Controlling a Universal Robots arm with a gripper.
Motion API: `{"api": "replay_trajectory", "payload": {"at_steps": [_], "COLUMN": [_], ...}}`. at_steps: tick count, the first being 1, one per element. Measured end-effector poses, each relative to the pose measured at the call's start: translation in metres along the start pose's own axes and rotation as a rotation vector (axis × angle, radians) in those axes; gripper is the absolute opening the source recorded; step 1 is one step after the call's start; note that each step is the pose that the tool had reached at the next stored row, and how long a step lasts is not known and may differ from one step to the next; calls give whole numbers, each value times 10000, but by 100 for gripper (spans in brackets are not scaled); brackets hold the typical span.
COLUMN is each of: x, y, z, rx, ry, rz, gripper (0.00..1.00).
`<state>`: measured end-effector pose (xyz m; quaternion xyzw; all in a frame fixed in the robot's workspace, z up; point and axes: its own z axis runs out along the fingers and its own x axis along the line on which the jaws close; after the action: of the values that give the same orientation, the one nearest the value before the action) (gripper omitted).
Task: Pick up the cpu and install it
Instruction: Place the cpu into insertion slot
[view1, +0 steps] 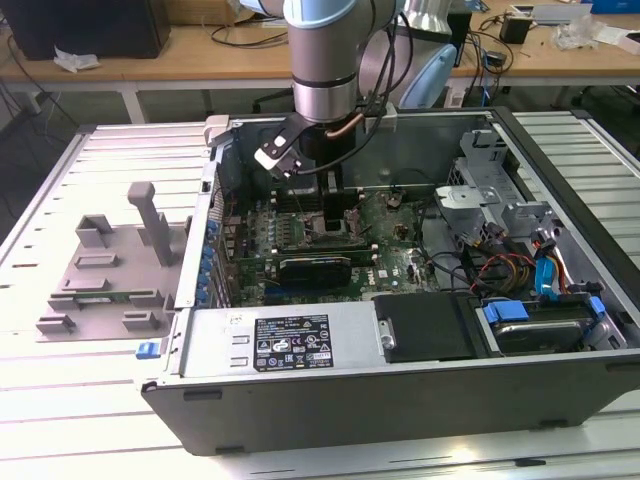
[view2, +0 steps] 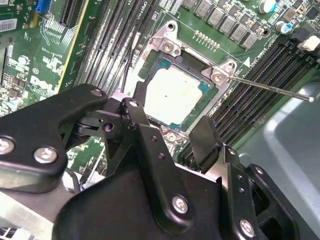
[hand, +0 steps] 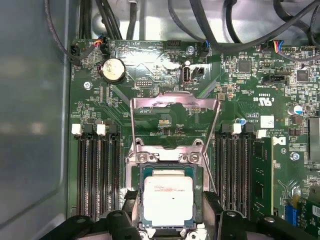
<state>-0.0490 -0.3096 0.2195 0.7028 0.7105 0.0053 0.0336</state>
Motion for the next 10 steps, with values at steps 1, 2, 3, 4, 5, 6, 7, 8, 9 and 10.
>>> {"api": "replay_trajectory", "payload": {"at_steps": [1, 2, 3, 4, 5, 6, 7, 8, 9, 10], "x": [0, 0, 0, 0, 0, 0, 0, 0, 1, 0], "y": [0, 0, 0, 0, 0, 0, 0, 0, 0, 0], "z": [0, 0, 0, 1, 0, 0, 0, 0, 0, 0], "rx": [0, 0, 0, 0, 1, 0, 1, 1, 1, 0], "ry": [-18, -57, -68, -75, -82, -89, -100, -109, -116, -124], "rz": [0, -1, -2, -2, -3, -3, -4, -4, -5, -5], "gripper": [62, 41, 35, 29, 23, 17, 11, 11, 11, 11]}}
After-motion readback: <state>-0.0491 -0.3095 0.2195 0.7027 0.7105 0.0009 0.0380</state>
